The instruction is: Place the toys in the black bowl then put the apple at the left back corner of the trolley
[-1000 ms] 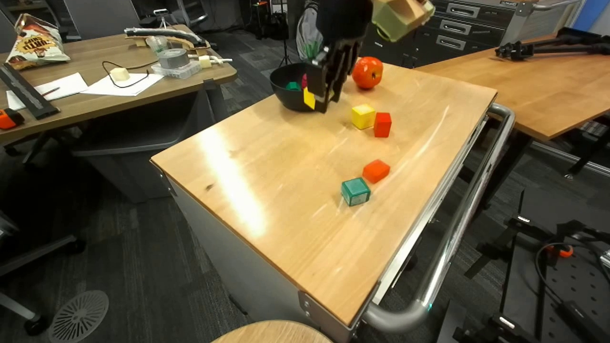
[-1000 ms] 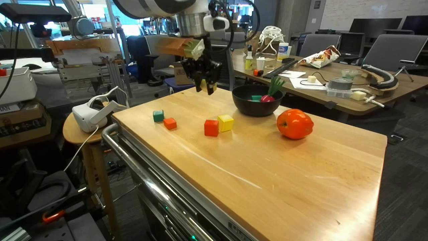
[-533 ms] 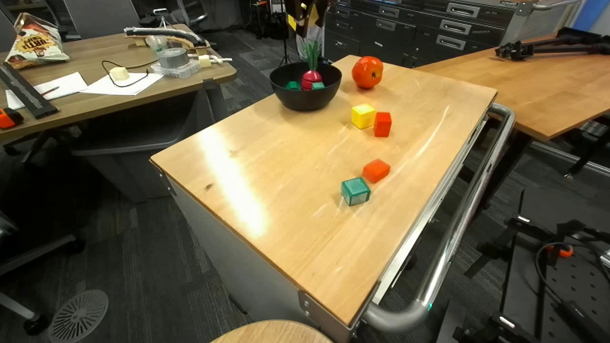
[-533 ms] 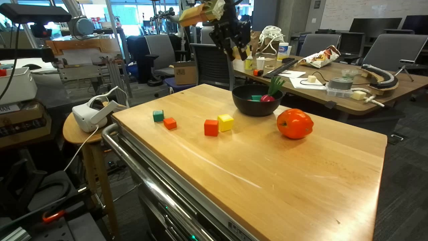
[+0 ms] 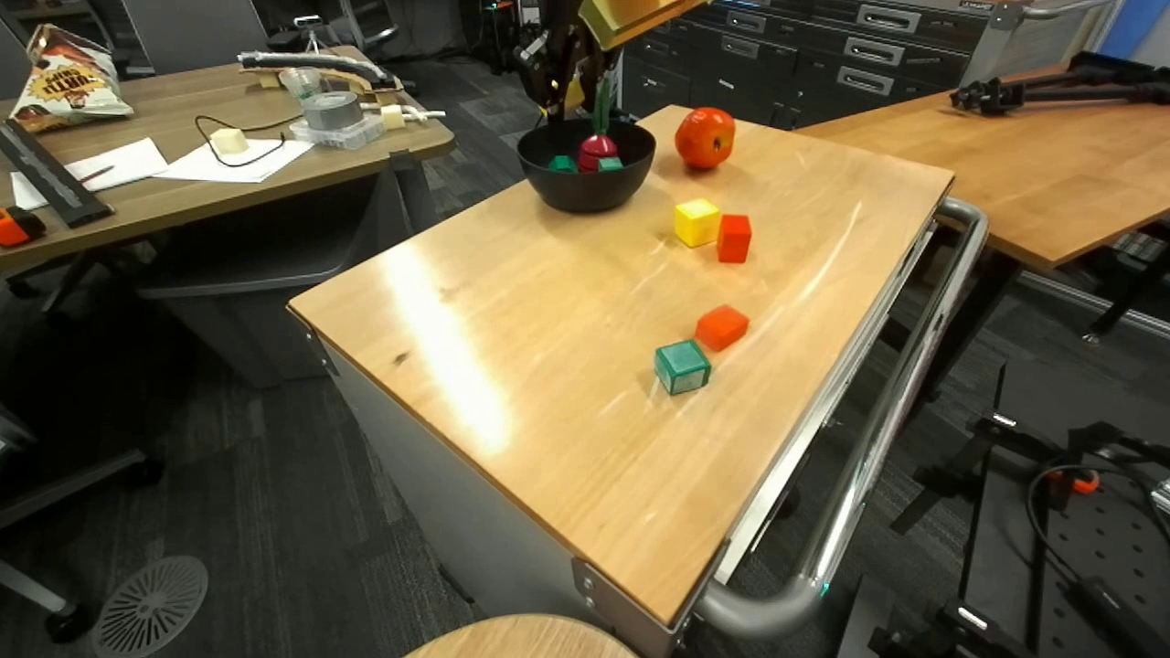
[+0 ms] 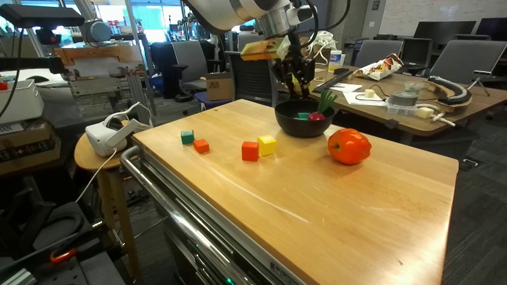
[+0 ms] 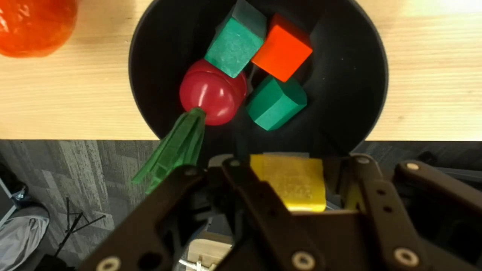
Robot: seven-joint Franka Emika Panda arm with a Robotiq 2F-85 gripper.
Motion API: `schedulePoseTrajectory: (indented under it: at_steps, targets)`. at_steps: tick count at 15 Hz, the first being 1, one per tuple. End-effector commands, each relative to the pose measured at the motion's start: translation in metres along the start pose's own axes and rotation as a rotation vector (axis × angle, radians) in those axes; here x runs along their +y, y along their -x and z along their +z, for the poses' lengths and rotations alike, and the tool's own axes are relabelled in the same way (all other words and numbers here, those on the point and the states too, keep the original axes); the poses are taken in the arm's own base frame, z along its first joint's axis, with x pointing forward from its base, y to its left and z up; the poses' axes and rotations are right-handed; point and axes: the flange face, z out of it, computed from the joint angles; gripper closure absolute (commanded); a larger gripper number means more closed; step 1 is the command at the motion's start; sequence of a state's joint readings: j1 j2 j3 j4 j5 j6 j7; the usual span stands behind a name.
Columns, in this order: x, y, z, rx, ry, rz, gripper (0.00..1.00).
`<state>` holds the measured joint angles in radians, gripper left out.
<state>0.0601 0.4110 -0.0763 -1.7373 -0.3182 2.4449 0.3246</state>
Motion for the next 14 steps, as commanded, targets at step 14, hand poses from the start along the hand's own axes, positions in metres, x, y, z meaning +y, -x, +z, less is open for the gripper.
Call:
schedulePoseTrajectory:
  at_steps: [14]
  targets:
    - [-0.007,0.074,-0.046,-0.285,-0.131,0.087,0.00]
